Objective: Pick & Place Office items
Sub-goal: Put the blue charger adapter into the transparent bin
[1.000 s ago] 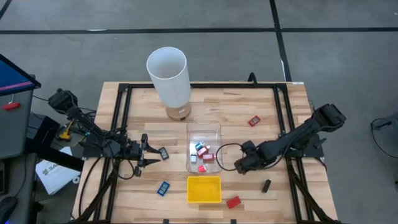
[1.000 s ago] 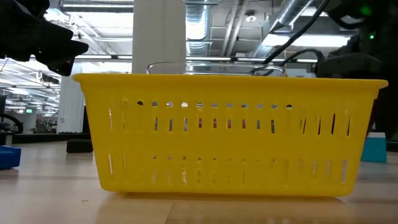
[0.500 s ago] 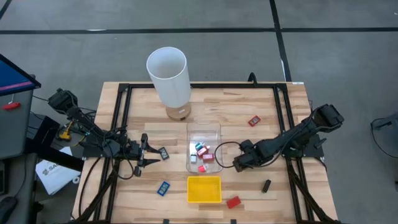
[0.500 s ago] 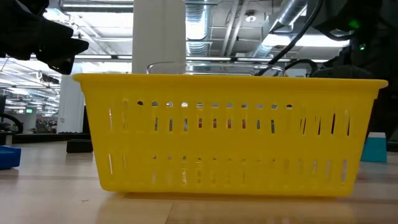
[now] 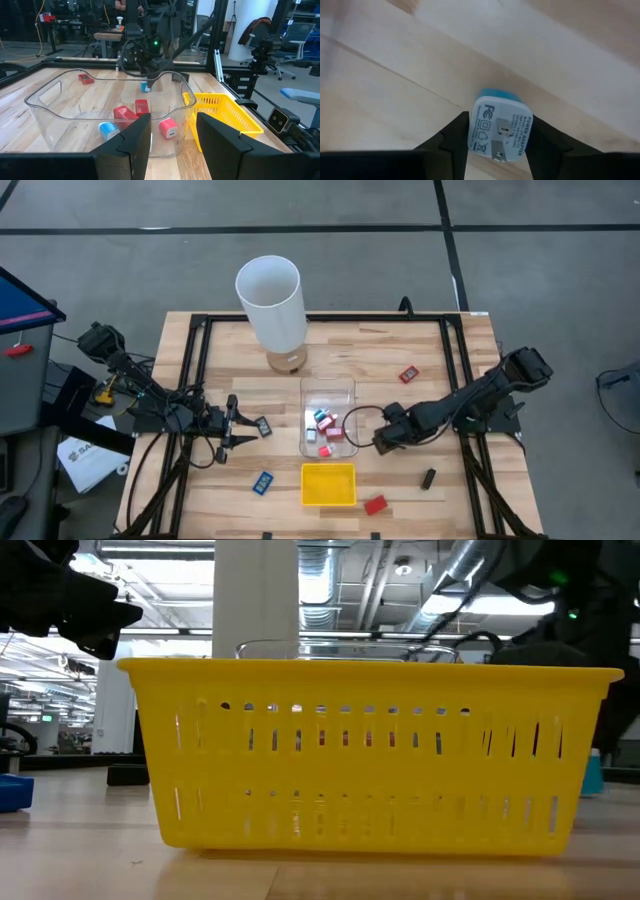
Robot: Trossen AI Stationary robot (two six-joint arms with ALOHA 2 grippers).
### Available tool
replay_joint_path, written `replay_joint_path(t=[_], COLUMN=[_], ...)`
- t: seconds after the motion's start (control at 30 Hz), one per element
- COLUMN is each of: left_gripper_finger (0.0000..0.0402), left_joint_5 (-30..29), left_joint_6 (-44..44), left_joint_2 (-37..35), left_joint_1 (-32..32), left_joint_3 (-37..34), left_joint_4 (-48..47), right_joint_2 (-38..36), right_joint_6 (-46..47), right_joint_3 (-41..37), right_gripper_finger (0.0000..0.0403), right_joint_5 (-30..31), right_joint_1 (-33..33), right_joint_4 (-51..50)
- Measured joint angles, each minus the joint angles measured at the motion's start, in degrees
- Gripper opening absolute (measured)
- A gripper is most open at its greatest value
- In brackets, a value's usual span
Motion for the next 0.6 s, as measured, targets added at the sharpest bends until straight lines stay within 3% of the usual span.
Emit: replay_joint_path(t=[0.4,0.6], left_gripper_finger=[0.0154,0.0154], left_joint_5=[0.0,0.0], left_joint_6=[0.02,0.09], left_joint_2=[0.0,0.0], left_joint_1=[0.0,0.0], left_joint_3=[0.0,0.0], left_joint_4=[-0.04,-0.05], right_joint_2=[0.0,0.0], right_joint_6=[-13.07,-21.67], right_joint_3=[17.77,24.56], right_gripper_finger=[0.0143,0.0142], right_joint_5=[7.67,9.73], right_joint_1=[-5.12,-5.96], right_joint_4=[-14.44,-8.08])
